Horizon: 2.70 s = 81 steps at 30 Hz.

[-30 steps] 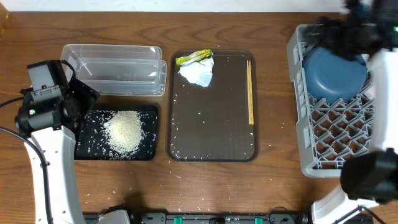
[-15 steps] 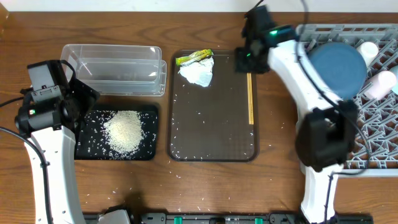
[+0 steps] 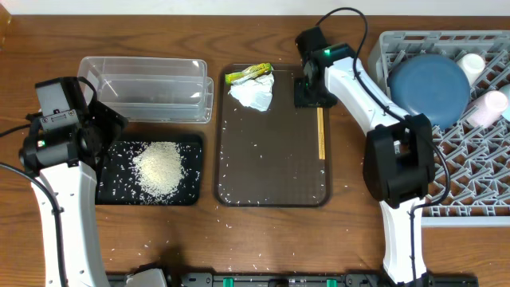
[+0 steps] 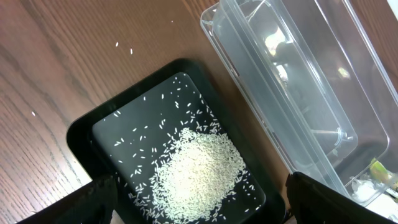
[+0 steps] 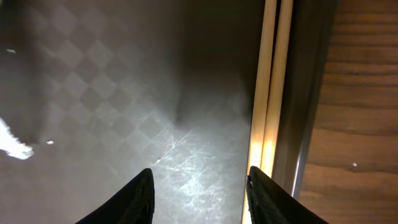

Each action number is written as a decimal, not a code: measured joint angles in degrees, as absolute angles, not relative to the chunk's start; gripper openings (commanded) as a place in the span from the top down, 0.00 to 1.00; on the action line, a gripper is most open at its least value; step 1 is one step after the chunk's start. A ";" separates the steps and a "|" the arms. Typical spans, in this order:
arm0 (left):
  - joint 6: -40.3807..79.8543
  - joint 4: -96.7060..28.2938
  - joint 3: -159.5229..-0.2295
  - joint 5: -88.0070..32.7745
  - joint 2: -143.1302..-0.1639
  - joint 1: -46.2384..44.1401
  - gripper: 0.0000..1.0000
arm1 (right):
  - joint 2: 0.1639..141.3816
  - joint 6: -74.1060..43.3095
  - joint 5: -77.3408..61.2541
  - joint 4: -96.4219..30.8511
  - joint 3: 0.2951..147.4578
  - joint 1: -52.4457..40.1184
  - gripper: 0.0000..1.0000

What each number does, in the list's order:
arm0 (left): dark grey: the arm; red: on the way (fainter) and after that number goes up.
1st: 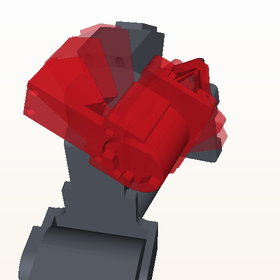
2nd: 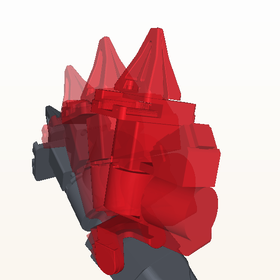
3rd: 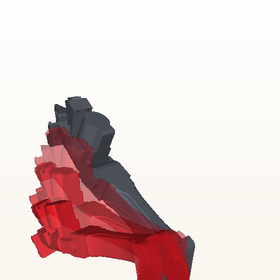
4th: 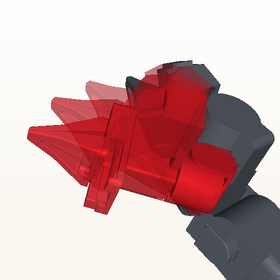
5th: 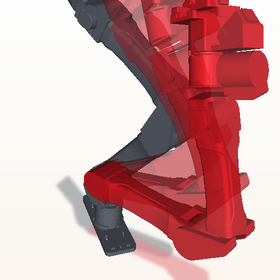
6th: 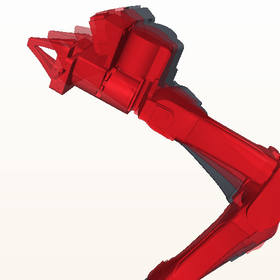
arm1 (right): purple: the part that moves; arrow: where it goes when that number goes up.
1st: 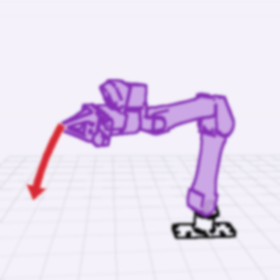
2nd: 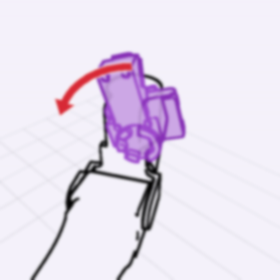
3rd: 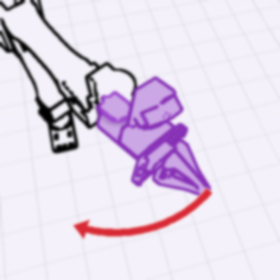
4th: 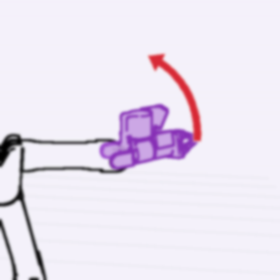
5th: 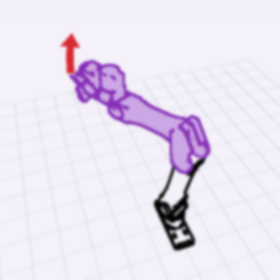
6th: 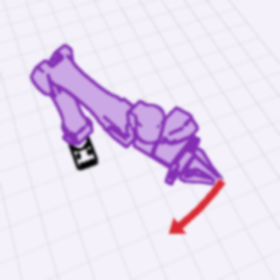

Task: Sort waste into correct bins and load items into the dishwasher rack
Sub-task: 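Move the right gripper to the chopsticks on the brown tray, then grasp one wooden chopstick with the right gripper and lift it, then carry the chopstick to the rack and drop it in upright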

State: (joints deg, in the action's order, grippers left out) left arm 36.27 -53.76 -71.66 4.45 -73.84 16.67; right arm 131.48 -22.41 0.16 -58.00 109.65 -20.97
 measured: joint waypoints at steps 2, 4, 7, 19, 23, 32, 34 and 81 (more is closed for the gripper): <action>36.27 -53.78 -71.66 4.45 -73.84 16.67 0.10 | 132.20 -22.44 0.25 -58.00 109.65 -20.97 0.54; 36.27 -53.78 -71.66 4.45 -73.84 16.67 0.11 | 132.75 -22.44 0.27 -58.00 109.65 -20.97 0.54; 36.27 -53.78 -71.66 4.45 -73.84 16.67 0.11 | 133.43 -22.48 0.32 -58.00 109.65 -20.97 0.54; 36.27 -53.78 -71.66 4.45 -73.84 16.67 0.10 | 133.91 -22.61 1.54 -58.00 109.65 -20.97 0.52; 36.27 -53.78 -71.66 4.45 -73.84 16.67 0.10 | 133.91 -22.61 1.67 -58.00 109.65 -20.97 0.51; 36.27 -53.78 -71.68 4.45 -73.84 16.67 0.11 | 133.91 -22.61 2.87 -57.67 109.01 -20.97 0.48; 36.27 -53.78 -71.66 4.45 -73.84 16.67 0.10 | 133.91 -22.63 3.05 -57.54 108.64 -20.97 0.49; 36.27 -53.78 -71.66 4.45 -73.84 16.67 0.10 | 109.75 -15.42 2.42 -66.41 108.62 -6.87 0.99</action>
